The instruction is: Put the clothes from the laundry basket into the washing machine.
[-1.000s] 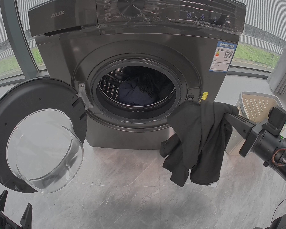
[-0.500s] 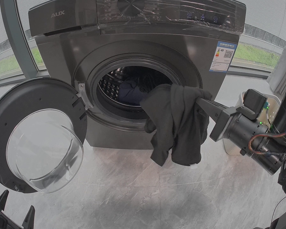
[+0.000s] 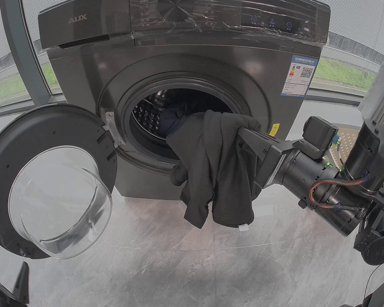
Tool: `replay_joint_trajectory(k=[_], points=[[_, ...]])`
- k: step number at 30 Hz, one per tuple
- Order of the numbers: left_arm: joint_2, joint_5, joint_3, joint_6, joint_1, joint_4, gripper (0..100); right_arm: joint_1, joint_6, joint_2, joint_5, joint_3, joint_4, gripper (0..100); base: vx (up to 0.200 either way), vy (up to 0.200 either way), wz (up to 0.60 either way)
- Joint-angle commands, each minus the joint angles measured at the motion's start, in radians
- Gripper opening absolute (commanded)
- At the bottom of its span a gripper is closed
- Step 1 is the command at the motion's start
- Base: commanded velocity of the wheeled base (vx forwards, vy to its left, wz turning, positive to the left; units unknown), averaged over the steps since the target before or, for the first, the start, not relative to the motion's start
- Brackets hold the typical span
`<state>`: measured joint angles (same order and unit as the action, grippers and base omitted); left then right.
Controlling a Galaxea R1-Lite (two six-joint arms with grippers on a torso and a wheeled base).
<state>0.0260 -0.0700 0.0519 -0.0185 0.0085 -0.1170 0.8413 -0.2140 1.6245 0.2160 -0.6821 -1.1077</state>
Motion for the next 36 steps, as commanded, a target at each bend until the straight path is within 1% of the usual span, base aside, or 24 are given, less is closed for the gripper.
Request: replay_joint_trajectory(k=[1, 3, 4, 5, 7, 9, 11, 12, 13, 14, 16, 17, 18, 19, 20, 23, 25, 27, 29, 30, 32, 36], points=[[0.232, -0.037, 0.255, 0.017, 0.004, -0.164, 100, 0.005, -0.001, 0.023, -0.001, -0.014, -0.003, 0, 0.000, 0.000, 0.00], [0.236, -0.042, 0.259, 0.015, 0.002, -0.161, 100, 0.005, -0.001, 0.025, 0.000, -0.014, -0.003, 0, 0.000, 0.000, 0.00], [0.407, -0.198, 0.273, -0.003, -0.015, -0.131, 100, 0.013, 0.001, 0.034, -0.001, -0.016, -0.024, 0, 0.000, 0.000, 0.00], [0.427, -0.217, 0.273, -0.003, -0.016, -0.133, 100, 0.013, 0.001, 0.037, -0.001, -0.017, -0.027, 0, 0.000, 0.000, 0.00], [0.514, -0.295, 0.279, -0.004, -0.016, -0.150, 100, 0.012, 0.002, 0.055, -0.004, -0.025, -0.038, 0, 0.000, 0.000, 0.00], [0.611, -0.356, 0.279, -0.008, -0.028, -0.187, 100, 0.013, 0.002, 0.071, -0.007, -0.048, -0.046, 0, 0.000, 0.000, 0.00], [0.684, -0.389, 0.275, -0.006, -0.061, -0.240, 100, 0.013, 0.005, 0.091, -0.007, -0.071, -0.050, 0, 0.000, 0.000, 0.00], [0.718, -0.392, 0.273, 0.002, -0.088, -0.268, 100, 0.015, 0.005, 0.098, -0.007, -0.083, -0.050, 0, 0.000, 0.000, 0.00], [0.729, -0.392, 0.273, 0.005, -0.096, -0.274, 100, 0.015, 0.007, 0.103, -0.007, -0.091, -0.050, 0, 0.000, 0.000, 0.00], [0.784, -0.392, 0.269, 0.014, -0.144, -0.306, 100, 0.015, 0.008, 0.120, -0.009, -0.116, -0.050, 0, 0.000, 0.000, 0.00], [0.839, -0.390, 0.267, 0.025, -0.186, -0.325, 100, 0.016, 0.012, 0.140, -0.009, -0.143, -0.050, 0, 0.000, 0.000, 0.00], [0.842, -0.390, 0.267, 0.025, -0.190, -0.326, 100, 0.016, 0.012, 0.141, -0.009, -0.143, -0.050, 0, 0.000, 0.000, 0.00], [0.888, -0.395, 0.270, 0.026, -0.208, -0.331, 100, 0.016, 0.015, 0.152, -0.010, -0.160, -0.050, 0, 0.000, 0.000, 0.00], [0.888, -0.395, 0.270, 0.026, -0.208, -0.331, 100, 0.016, 0.015, 0.152, -0.010, -0.160, -0.050, 0, 0.000, 0.000, 0.00], [0.947, -0.396, 0.278, 0.022, -0.246, -0.343, 100, 0.016, 0.015, 0.163, -0.012, -0.174, -0.050, 0, 0.000, 0.000, 0.00], [1.039, -0.396, 0.287, 0.026, -0.311, -0.394, 100, 0.016, 0.016, 0.170, -0.017, -0.183, -0.050, 0, 0.000, 0.000, 0.00], [1.095, -0.396, 0.286, 0.022, -0.326, -0.435, 100, 0.015, 0.016, 0.170, -0.023, -0.188, -0.049, 0, 0.000, 0.000, 0.00], [1.152, -0.401, 0.286, 0.025, -0.332, -0.487, 100, 0.015, 0.021, 0.175, -0.026, -0.200, -0.050, 0, 0.000, 0.000, 0.00], [1.171, -0.401, 0.287, 0.025, -0.340, -0.501, 100, 0.015, 0.022, 0.179, -0.026, -0.203, -0.050, 0, 0.000, 0.000, 0.00], [1.224, -0.401, 0.306, 0.026, -0.372, -0.535, 100, 0.015, 0.022, 0.179, -0.026, -0.203, -0.050, 0, 0.000, 0.000, 0.00], [1.261, -0.401, 0.325, 0.032, -0.389, -0.550, 100, 0.016, 0.022, 0.184, -0.024, -0.203, -0.050, 0, 0.000, 0.000, 0.00], [1.313, -0.402, 0.350, 0.029, -0.390, -0.555, 100, 0.016, 0.027, 0.184, -0.023, -0.203, -0.052, 0, 0.000, 0.000, 0.00]])
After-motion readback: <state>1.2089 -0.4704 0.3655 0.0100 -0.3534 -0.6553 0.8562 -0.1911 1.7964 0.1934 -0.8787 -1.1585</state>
